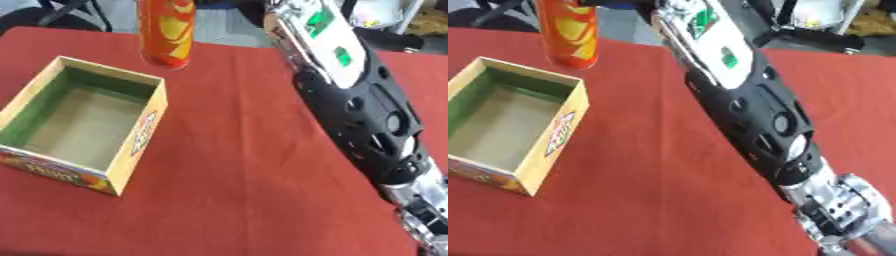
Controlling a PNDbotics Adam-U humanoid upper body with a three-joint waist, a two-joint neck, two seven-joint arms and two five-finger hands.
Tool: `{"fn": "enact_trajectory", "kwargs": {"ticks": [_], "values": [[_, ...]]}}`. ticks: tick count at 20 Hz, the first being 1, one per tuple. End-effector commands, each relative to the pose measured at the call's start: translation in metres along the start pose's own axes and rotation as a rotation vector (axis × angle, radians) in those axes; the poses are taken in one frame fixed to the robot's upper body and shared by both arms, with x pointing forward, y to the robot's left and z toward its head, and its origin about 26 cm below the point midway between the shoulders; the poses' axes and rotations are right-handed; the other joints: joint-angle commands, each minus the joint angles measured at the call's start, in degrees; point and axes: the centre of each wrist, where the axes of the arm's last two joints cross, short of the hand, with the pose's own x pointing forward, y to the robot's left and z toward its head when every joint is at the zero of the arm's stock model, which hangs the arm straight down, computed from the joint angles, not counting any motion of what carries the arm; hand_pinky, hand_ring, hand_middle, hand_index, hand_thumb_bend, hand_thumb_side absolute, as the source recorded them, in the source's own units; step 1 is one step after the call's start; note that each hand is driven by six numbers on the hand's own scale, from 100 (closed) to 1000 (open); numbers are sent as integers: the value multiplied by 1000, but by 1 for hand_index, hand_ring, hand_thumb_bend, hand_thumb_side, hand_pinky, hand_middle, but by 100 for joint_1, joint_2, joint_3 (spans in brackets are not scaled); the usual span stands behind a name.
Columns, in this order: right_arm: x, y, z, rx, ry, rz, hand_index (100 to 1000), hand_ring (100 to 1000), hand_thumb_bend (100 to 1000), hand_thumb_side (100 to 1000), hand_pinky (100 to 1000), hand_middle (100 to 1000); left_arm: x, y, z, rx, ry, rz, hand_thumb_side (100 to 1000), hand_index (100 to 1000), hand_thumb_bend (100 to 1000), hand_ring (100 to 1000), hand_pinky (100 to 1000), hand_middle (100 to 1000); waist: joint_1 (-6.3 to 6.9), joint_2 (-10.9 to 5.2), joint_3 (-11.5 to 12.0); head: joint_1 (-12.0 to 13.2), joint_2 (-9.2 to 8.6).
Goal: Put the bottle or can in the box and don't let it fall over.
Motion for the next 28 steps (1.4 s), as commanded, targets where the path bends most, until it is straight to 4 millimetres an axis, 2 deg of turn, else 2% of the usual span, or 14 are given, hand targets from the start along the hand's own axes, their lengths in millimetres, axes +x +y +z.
{"fn": "enact_trajectory", "kwargs": {"ticks": [1,8,15,16,17,20,21,22,23,24,25,26,28], "values": [[7,9,-11,5,-27,21,514,775,124,100,981,354,13,-1,-6,-20,-49,6,833,692,895,821,715,687,22,-42,60,-131,-110],[-2,34,-29,9,-21,12,527,773,135,100,979,366,19,-9,-12,-58,-61,16,834,693,898,821,716,687,-10,62,319,-522,-170],[-14,51,-39,-24,-23,34,535,774,143,100,978,372,18,-39,-19,-178,-24,65,828,692,897,821,715,687,-78,110,818,-1102,-222],[-16,54,-41,-31,-23,41,538,775,273,100,978,373,17,-42,-20,-193,-18,69,789,692,865,821,715,686,-89,111,870,-1154,-220],[-18,56,-42,-32,-23,50,551,782,158,100,979,385,16,-45,-20,-209,-11,72,826,692,896,821,716,687,-107,112,923,-1222,-217],[-24,61,-43,-17,-28,97,594,810,199,100,984,419,12,-48,-19,-230,0,73,825,692,896,821,716,687,-146,112,987,-1312,-199],[-26,63,-43,0,-34,114,777,883,285,131,1000,600,11,-48,-18,-230,4,72,825,692,896,821,716,687,-159,110,989,-1318,-190],[-27,64,-43,30,-43,137,903,958,306,212,1000,779,10,-47,-18,-229,7,70,825,692,895,821,716,687,-170,107,987,-1320,-179],[-28,63,-43,54,-52,163,944,987,284,294,1000,844,9,-47,-18,-228,9,69,825,692,895,821,716,687,-176,106,983,-1314,-171],[-29,62,-43,70,-57,191,950,991,281,312,1000,853,9,-47,-18,-227,9,68,825,692,895,821,716,687,-179,105,979,-1304,-168],[-31,60,-43,78,-56,213,974,1000,269,401,1000,879,9,-47,-18,-226,9,68,825,692,895,821,717,687,-179,103,973,-1286,-160],[-33,58,-43,83,-50,229,979,1000,261,441,1000,885,9,-46,-18,-225,9,67,825,692,895,822,717,687,-178,101,967,-1269,-155],[-35,55,-44,90,-40,244,987,1000,255,488,1000,894,8,-46,-18,-224,9,67,825,693,895,822,717,688,-174,96,955,-1254,-156]]}}
